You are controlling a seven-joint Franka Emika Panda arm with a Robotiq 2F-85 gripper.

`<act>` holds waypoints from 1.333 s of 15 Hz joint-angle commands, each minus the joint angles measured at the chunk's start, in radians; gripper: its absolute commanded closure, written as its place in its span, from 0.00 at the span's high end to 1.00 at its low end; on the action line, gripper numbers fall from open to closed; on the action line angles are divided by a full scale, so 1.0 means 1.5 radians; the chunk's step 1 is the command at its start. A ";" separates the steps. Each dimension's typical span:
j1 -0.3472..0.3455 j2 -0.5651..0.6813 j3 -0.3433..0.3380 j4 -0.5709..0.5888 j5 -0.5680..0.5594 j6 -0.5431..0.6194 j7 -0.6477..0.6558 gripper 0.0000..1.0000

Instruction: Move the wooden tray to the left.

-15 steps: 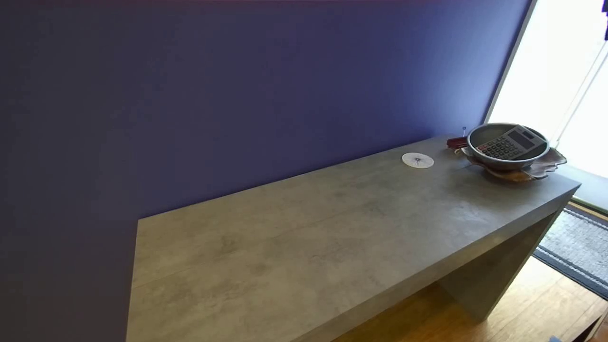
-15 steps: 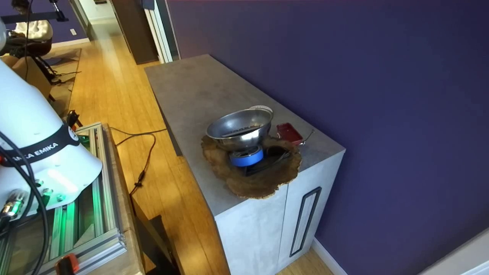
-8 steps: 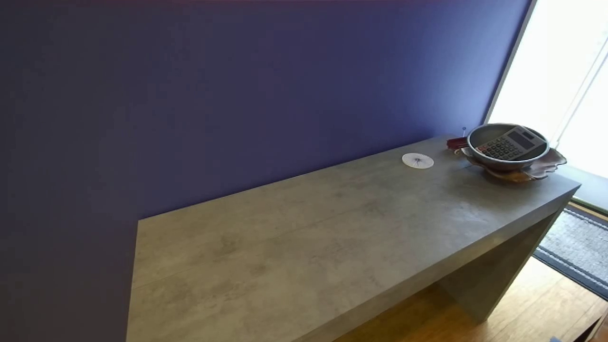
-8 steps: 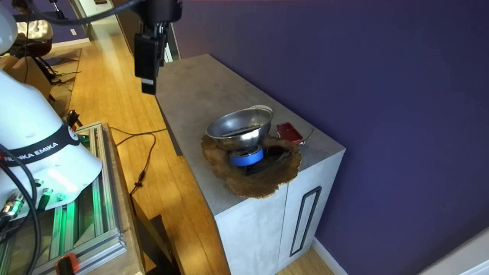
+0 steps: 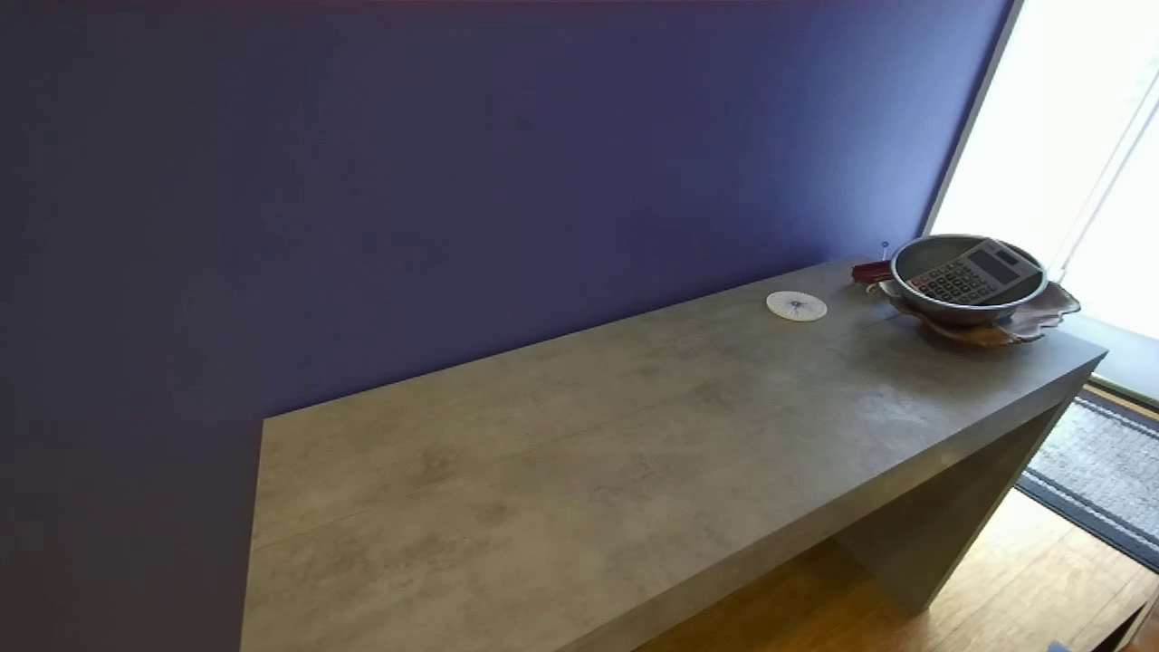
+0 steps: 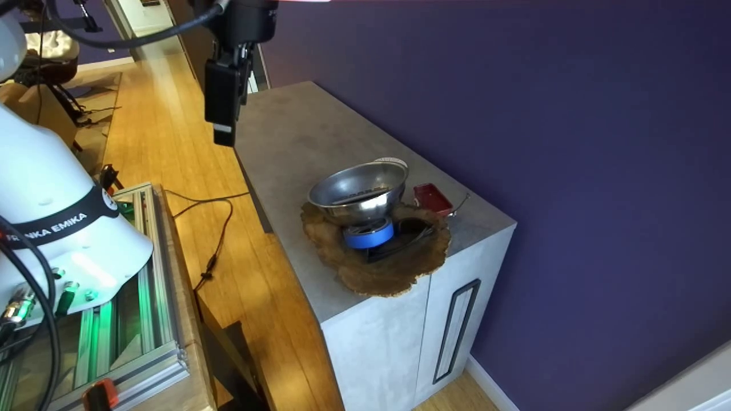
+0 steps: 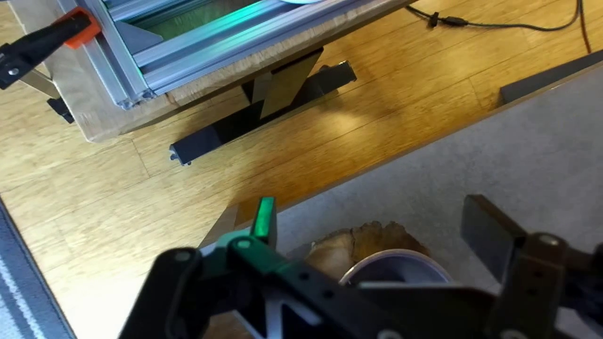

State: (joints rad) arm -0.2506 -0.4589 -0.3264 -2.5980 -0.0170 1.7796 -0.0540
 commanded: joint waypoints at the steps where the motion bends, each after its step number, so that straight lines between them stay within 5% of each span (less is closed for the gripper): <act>1: -0.012 0.002 0.012 0.001 0.005 -0.001 -0.005 1.00; 5: -0.015 -0.013 -0.025 -0.026 0.040 0.143 -0.080 1.00; 10: 0.037 0.119 -0.180 0.042 0.210 0.276 -0.307 1.00; 13: 0.134 0.213 -0.327 0.122 0.353 0.205 -0.467 1.00; 16: 0.163 0.333 -0.409 0.194 0.466 0.087 -0.595 1.00; 17: 0.158 0.372 -0.419 0.210 0.480 0.058 -0.614 1.00; 18: 0.079 0.410 -0.356 0.220 0.489 0.033 -0.630 1.00; 20: 0.025 0.480 -0.307 0.252 0.497 0.014 -0.649 1.00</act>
State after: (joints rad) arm -0.0958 0.0786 -0.8861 -2.3133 0.6757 1.8707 -0.9622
